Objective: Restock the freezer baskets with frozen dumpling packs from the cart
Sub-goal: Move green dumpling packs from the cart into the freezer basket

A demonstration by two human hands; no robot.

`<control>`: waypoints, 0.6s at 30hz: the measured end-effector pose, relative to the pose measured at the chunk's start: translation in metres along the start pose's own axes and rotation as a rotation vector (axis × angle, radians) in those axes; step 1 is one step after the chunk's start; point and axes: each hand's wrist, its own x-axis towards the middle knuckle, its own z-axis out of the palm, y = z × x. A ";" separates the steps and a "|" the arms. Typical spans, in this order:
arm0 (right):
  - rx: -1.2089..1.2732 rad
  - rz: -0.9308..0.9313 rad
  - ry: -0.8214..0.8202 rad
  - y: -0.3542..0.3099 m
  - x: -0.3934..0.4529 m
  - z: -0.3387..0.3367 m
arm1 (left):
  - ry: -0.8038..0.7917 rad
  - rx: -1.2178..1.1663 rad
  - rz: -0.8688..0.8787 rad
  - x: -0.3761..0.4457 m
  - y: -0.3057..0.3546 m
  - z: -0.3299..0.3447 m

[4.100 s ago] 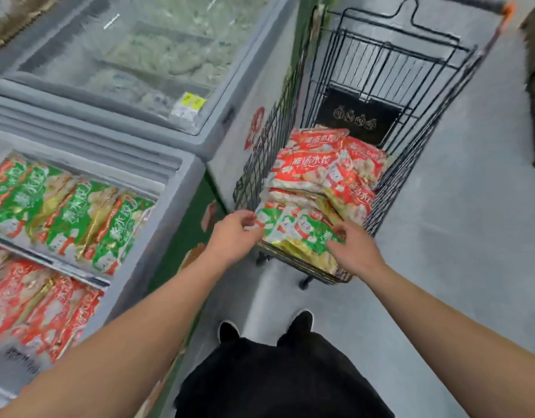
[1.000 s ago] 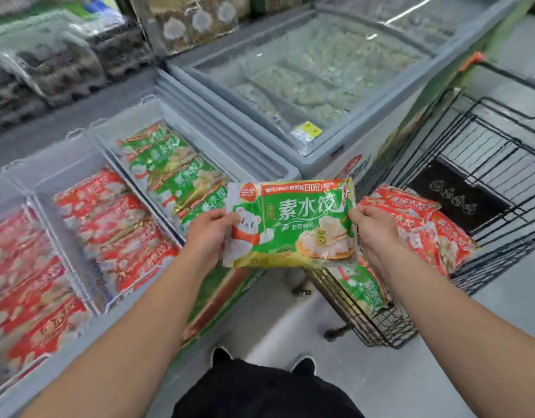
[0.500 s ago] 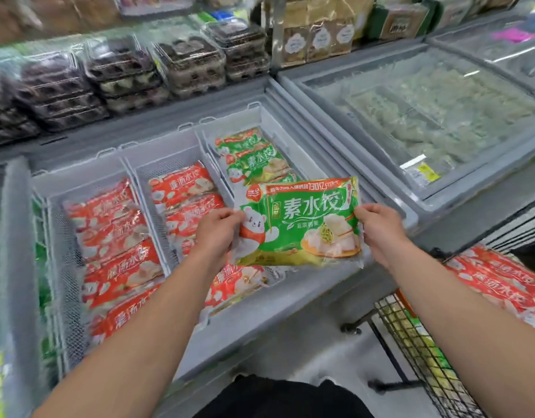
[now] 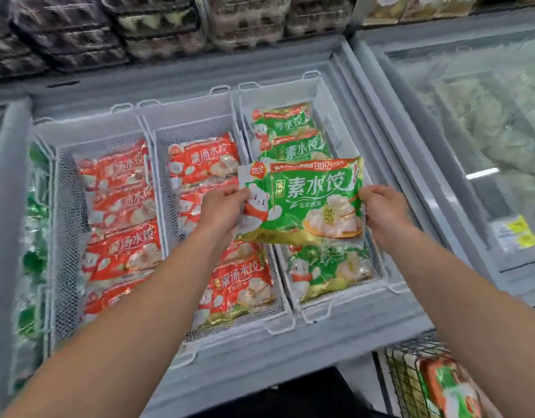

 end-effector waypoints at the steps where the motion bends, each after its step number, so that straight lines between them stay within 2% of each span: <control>1: -0.012 0.006 -0.021 -0.003 0.016 0.003 | 0.013 -0.011 -0.014 0.008 0.003 0.007; 5: -0.101 0.032 -0.118 -0.023 0.097 0.023 | 0.140 -0.030 -0.087 0.055 0.020 0.043; 9: -0.122 0.026 -0.165 -0.042 0.155 0.045 | 0.191 -0.017 -0.107 0.093 0.037 0.073; 18: -0.280 -0.079 -0.114 -0.079 0.258 0.103 | 0.249 0.028 -0.163 0.197 0.075 0.107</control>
